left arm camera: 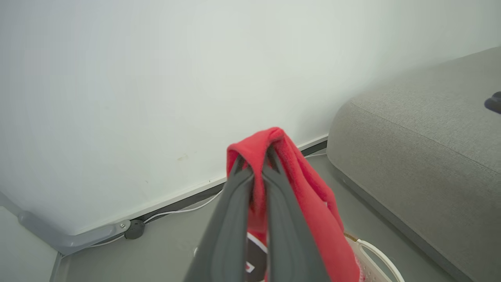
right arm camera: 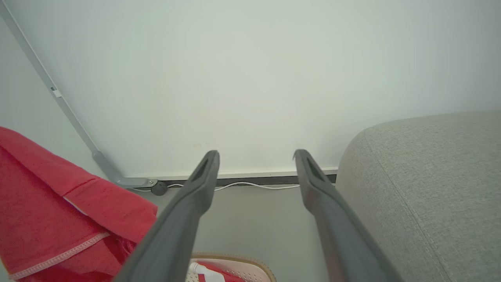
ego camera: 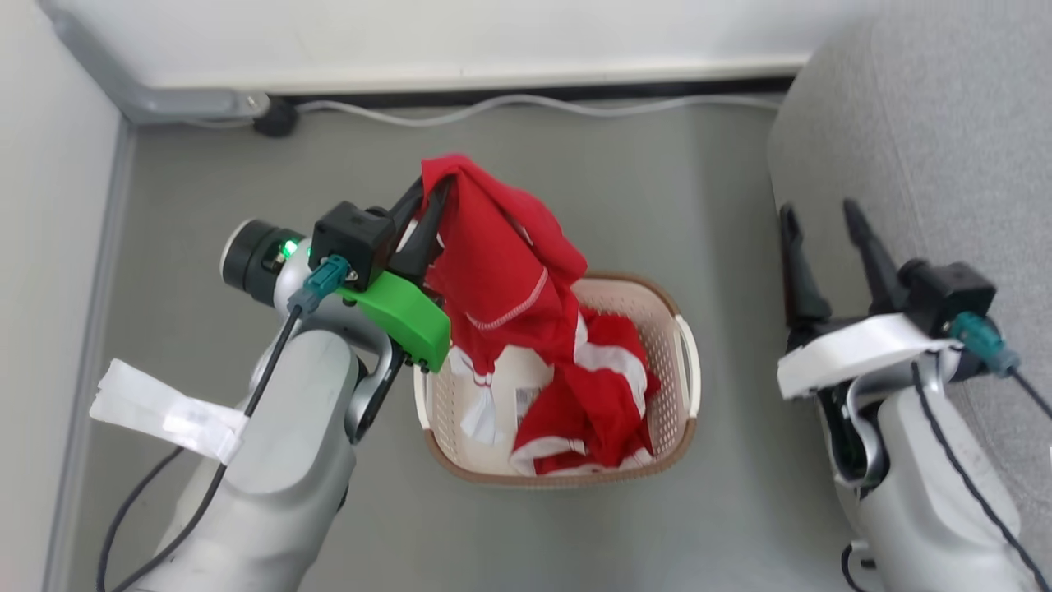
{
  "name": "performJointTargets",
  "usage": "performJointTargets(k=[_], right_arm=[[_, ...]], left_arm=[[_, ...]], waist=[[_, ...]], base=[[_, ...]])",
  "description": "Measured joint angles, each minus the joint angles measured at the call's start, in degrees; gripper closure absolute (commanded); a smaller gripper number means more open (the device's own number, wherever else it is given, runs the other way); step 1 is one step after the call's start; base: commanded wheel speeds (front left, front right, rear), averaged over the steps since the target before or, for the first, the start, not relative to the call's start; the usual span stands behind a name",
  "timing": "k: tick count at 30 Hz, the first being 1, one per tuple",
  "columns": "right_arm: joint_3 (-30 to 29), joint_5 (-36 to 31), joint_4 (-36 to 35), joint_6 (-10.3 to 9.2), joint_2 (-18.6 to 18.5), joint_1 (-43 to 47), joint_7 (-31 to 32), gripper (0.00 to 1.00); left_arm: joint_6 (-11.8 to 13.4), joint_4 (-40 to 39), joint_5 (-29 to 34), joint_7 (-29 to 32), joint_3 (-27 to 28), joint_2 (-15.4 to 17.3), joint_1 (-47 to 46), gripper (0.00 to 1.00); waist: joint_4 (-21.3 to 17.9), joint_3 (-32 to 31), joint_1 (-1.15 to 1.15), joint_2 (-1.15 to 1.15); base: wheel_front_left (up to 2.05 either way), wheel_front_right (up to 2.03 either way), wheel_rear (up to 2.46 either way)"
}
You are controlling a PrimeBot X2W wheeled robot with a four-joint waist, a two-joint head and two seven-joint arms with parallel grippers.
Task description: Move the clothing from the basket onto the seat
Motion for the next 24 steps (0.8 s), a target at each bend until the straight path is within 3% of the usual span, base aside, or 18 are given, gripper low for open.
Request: performJointTargets(k=[10, 15, 24], right_arm=[[5.9, -0.9, 3.8, 2.64, 0.2, 4.0, 0.0, 0.00], [12.0, -1.3, 5.4, 4.23, 0.2, 5.0, 0.0, 0.00], [20.6, -1.8, 9.2, 5.15, 0.2, 4.7, 0.1, 0.00]], left_arm=[[0.0, 0.3, -2.1, 2.6, 0.0, 0.0, 3.7, 1.00], [0.1, -1.0, -2.6, 4.6, -0.5, 0.0, 4.4, 1.00], [0.6, -5.6, -4.9, 7.6, -3.6, 0.0, 4.4, 1.00]], waist=[[1.7, -8.4, 0.00, 0.00], [2.1, -12.1, 0.00, 0.00], [3.5, -15.4, 0.00, 0.00]], base=[[0.00, 0.00, 0.00], [0.00, 0.00, 0.00], [0.00, 0.00, 0.00]])
